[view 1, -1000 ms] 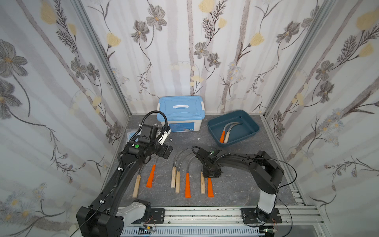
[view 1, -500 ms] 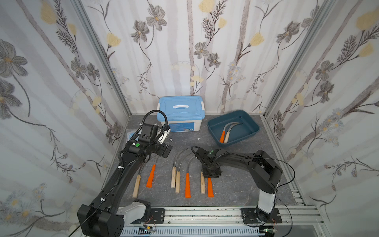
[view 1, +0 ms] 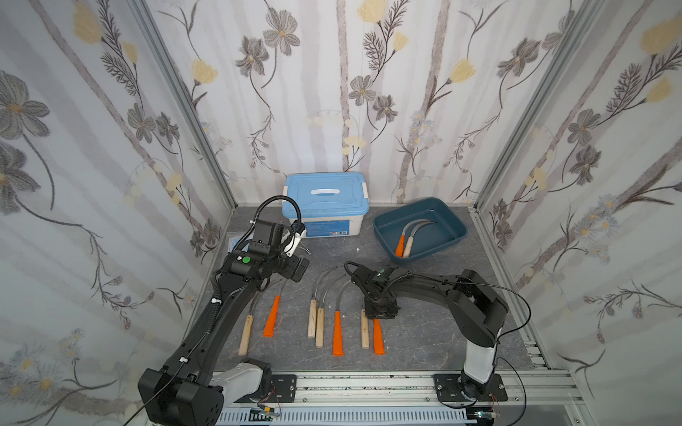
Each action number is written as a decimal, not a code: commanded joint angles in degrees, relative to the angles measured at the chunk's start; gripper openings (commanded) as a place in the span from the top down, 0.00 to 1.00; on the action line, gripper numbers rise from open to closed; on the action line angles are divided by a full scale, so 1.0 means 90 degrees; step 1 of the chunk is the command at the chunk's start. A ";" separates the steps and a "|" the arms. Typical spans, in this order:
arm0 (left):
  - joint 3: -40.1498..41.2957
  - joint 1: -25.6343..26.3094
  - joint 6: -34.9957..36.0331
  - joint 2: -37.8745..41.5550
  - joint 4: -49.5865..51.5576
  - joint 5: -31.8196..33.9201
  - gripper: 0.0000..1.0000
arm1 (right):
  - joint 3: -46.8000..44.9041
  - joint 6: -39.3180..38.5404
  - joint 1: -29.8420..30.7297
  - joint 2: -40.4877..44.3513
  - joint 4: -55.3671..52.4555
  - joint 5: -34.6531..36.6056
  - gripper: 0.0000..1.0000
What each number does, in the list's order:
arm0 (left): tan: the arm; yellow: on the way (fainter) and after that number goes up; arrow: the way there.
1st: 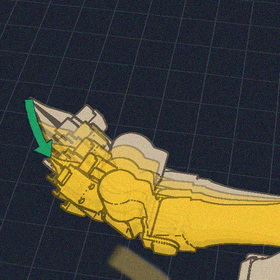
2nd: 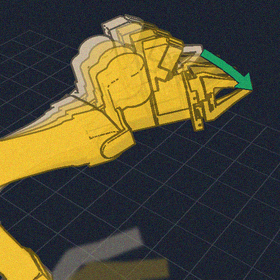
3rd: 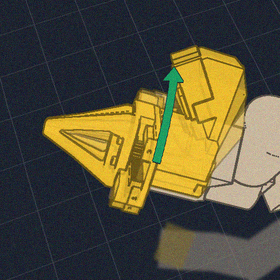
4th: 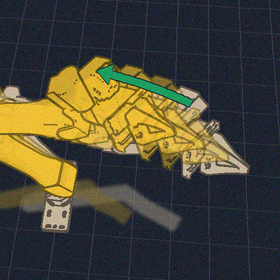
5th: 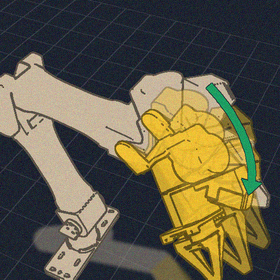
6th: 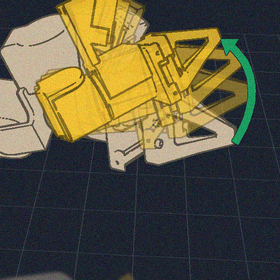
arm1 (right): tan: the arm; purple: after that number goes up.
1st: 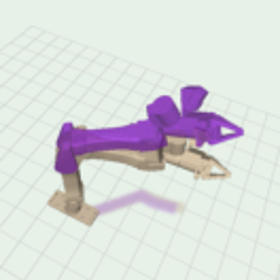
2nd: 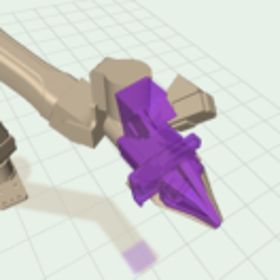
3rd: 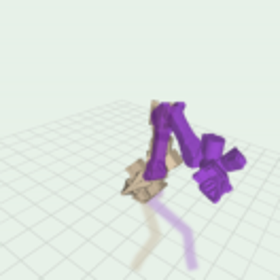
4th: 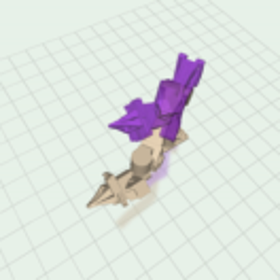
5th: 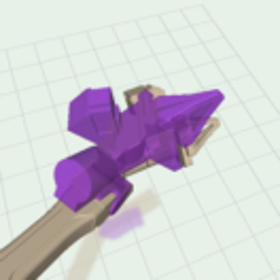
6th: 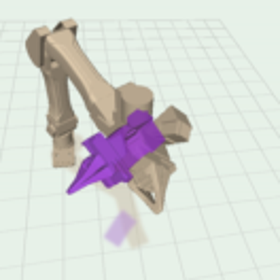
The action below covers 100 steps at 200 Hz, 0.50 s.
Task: Put small sickles into storage boxes
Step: Pick up the sickle at the center of the board.
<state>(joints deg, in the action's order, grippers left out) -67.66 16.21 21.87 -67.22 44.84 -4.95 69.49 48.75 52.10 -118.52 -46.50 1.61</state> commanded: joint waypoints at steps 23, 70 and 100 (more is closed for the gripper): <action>0.0178 -0.0003 -0.0041 0.0129 0.0076 0.0042 0.00 | -0.0345 0.0081 0.0014 -0.0142 0.0624 0.0019 0.57; 0.0144 -0.0001 -0.0047 0.0134 0.0117 0.0053 0.00 | -0.0300 0.0071 0.0015 -0.0205 0.0711 -0.0052 0.67; 0.0086 -0.0001 -0.0037 0.0115 0.0090 0.0064 0.00 | -0.0300 0.0064 0.0005 -0.0197 0.0733 -0.0056 0.78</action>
<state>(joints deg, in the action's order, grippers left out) -66.19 16.21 21.32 -66.13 45.25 -4.54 68.10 48.80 52.16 -117.89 -43.94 0.99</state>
